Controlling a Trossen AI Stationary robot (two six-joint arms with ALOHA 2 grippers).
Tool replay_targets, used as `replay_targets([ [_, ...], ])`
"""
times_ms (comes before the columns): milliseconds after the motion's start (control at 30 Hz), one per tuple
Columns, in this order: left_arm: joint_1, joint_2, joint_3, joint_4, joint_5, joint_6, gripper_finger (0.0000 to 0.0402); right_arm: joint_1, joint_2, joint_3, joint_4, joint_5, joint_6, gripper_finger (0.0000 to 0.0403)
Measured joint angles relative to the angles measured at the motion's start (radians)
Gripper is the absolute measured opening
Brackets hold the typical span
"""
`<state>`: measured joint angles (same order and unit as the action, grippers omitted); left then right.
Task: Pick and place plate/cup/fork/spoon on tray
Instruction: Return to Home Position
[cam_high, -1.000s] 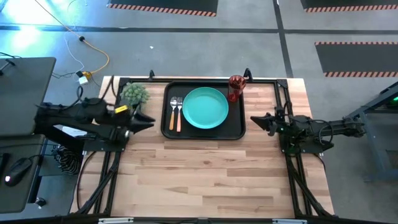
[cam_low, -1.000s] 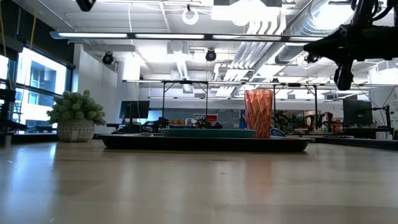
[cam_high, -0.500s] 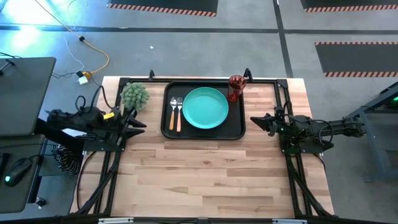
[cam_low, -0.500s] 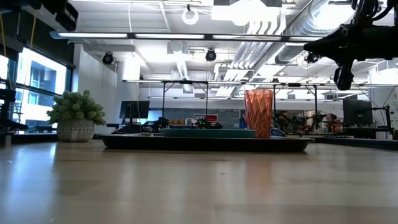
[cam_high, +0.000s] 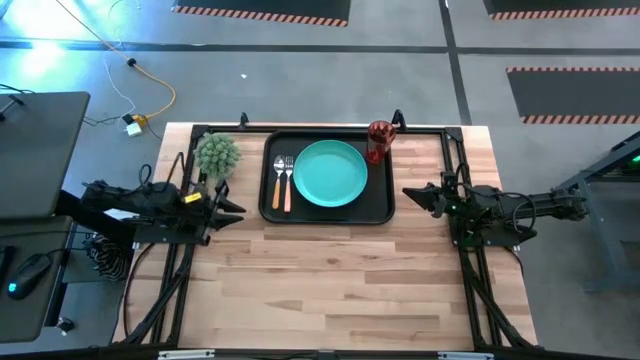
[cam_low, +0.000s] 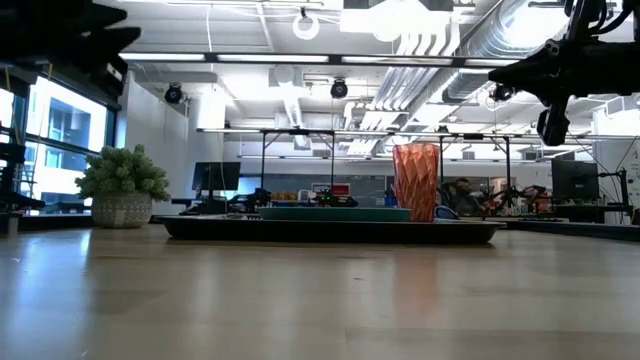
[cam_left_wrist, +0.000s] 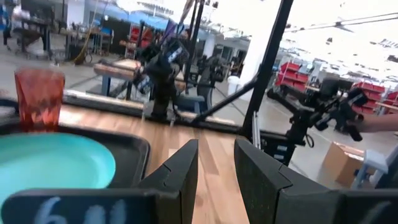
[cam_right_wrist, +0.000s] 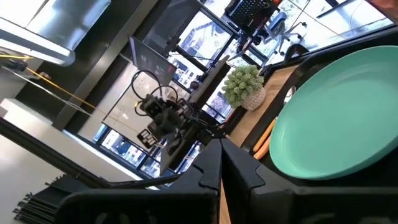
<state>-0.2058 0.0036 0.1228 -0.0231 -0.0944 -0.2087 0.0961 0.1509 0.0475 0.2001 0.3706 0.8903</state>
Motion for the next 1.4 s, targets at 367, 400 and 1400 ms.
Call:
replay_targets([
  [367,0.0,0.008,-0.111,0.051,0.007,-0.104,0.0094,0.0,0.0,0.0,0.067,-0.13,-0.279,0.0],
  [400,0.0,0.009,-0.111,0.05,0.006,-0.105,0.0094,0.0,0.0,0.0,0.091,-0.147,-0.327,0.0],
  [1400,0.0,0.006,-0.111,0.045,0.005,-0.085,0.0094,0.0,-0.028,0.0,-0.038,-0.256,-0.883,0.0],
])
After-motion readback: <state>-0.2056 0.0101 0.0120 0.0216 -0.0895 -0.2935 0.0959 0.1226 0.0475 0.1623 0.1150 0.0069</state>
